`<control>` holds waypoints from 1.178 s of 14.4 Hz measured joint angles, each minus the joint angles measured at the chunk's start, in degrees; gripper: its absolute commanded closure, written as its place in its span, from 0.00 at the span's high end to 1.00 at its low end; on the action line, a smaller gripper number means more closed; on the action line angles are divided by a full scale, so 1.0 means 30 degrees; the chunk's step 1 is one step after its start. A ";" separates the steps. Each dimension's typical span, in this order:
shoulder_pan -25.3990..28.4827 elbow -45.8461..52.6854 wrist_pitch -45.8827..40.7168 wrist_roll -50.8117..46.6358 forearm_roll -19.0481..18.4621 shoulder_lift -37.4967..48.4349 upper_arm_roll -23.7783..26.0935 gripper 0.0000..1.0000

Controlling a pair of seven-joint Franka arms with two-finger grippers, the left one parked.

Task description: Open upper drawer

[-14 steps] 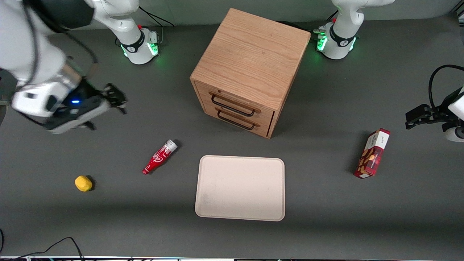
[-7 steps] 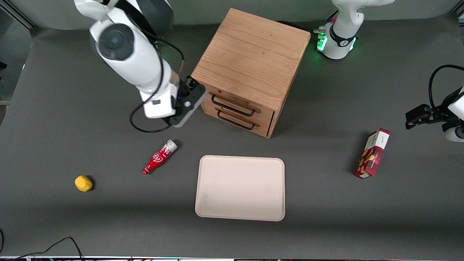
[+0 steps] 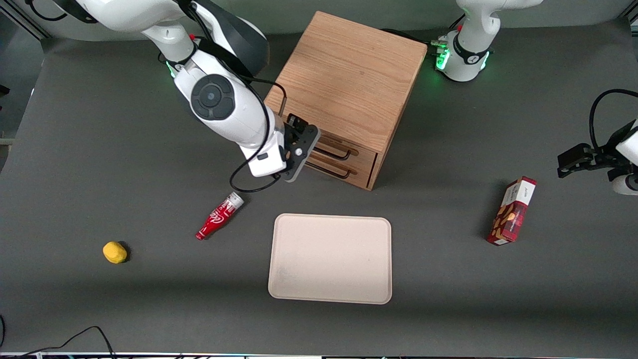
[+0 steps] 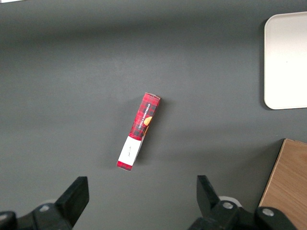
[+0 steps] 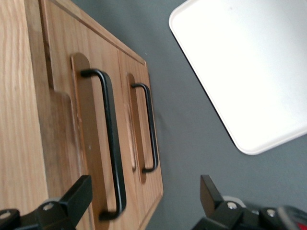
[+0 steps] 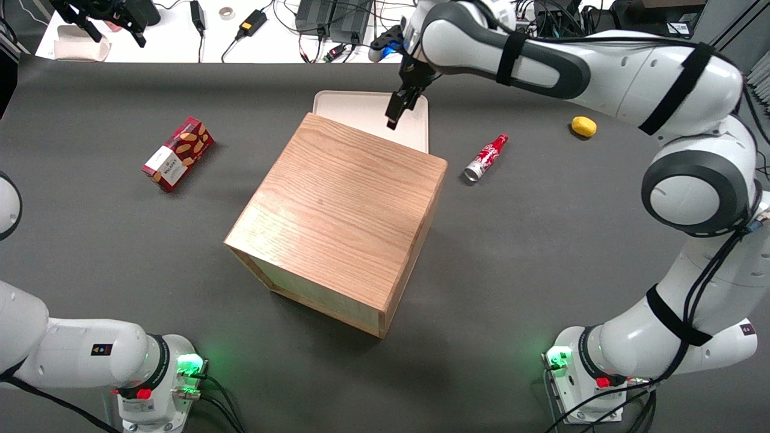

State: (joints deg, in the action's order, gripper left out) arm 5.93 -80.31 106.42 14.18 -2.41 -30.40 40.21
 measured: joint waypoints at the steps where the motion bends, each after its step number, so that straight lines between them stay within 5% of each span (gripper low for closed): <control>1: 0.0131 -0.0014 0.0359 0.0000 -0.0013 -0.0203 0.0003 1.00; 17: 0.0005 -0.1072 0.3193 0.0059 -0.1501 -0.1677 0.0273 1.00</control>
State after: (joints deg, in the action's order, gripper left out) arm 5.94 -83.53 116.00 14.36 -6.91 -35.43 41.03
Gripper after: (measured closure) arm 0.000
